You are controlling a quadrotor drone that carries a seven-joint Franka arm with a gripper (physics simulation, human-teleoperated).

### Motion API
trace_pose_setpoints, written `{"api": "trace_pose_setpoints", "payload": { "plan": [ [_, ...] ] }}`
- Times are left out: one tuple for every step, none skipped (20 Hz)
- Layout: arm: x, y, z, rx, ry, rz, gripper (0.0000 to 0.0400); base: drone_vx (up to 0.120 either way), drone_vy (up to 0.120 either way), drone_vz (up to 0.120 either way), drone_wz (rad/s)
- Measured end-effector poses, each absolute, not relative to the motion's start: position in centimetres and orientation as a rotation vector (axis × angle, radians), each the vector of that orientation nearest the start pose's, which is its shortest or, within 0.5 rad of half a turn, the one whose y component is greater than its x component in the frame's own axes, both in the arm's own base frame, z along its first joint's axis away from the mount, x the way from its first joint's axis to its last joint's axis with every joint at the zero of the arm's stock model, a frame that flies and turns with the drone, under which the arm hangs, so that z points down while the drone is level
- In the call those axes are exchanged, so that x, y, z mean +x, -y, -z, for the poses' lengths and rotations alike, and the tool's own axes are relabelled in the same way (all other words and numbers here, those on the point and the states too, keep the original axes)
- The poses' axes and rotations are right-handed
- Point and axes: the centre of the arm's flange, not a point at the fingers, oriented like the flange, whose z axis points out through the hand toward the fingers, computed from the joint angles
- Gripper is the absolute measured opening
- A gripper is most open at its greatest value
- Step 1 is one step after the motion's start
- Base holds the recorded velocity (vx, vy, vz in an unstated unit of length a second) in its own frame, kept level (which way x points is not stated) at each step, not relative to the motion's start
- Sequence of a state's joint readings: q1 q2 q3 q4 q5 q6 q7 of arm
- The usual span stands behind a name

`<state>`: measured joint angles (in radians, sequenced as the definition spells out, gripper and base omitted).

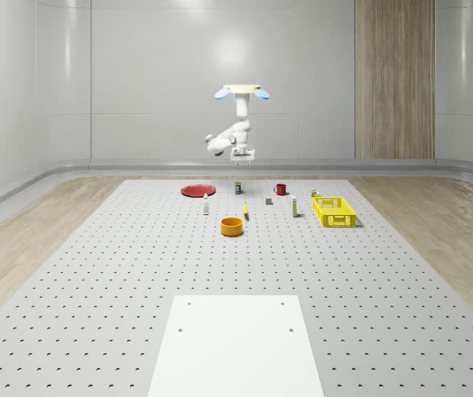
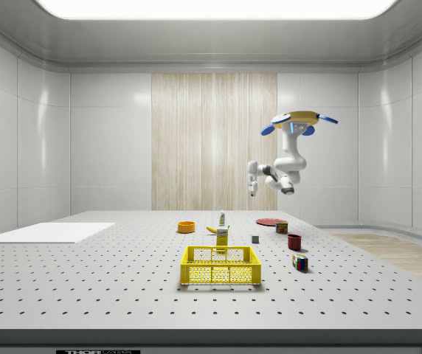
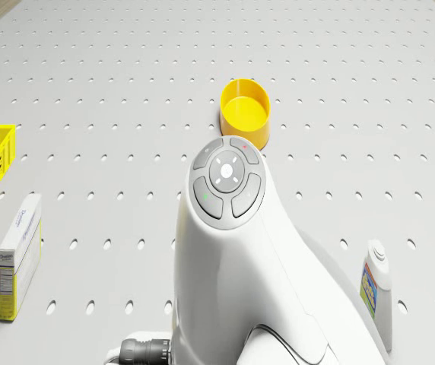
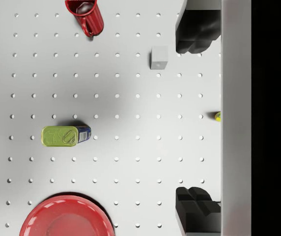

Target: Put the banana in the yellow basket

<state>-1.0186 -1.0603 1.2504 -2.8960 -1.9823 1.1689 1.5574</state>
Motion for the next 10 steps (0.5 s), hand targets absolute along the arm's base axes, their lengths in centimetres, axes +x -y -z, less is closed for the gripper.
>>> {"api": "trace_pose_setpoints", "payload": {
  "plan": [
    [30.68,-0.2,-49.09,0.021,0.012,-0.784,0.04,0.12,0.0,-0.12,0.0],
    [30.68,-0.16,-49.09,0.018,0.01,-0.784,0.04,0.12,0.0,-0.12,0.0],
    [30.68,-0.13,-49.09,0.015,0.009,-0.784,0.04,0.12,0.0,-0.12,0.0],
    [30.68,-0.1,-49.08,0.013,0.008,-0.784,0.04,0.12,0.0,-0.12,0.0],
    [30.68,-0.08,-49.08,0.011,0.007,-0.784,0.04,0.12,0.0,-0.12,0.0],
    [30.68,-0.07,-49.08,0.009,0.006,-0.784,0.04,0.12,0.0,-0.12,0.0],
    [30.68,-0.05,-49.08,0.008,0.005,-0.784,0.04,0.12,0.0,-0.12,0.0],
    [30.68,-0.04,-49.08,0.006,0.005,-0.784,0.04,0.12,0.0,-0.12,0.0],
    [30.68,-0.03,-49.08,0.005,0.004,-0.784,0.04,0.12,0.0,-0.12,0.0],
    [30.68,-0.02,-49.08,0.005,0.004,-0.784,0.04,0.0,0.0,-0.12,0.0]
  ]
}}
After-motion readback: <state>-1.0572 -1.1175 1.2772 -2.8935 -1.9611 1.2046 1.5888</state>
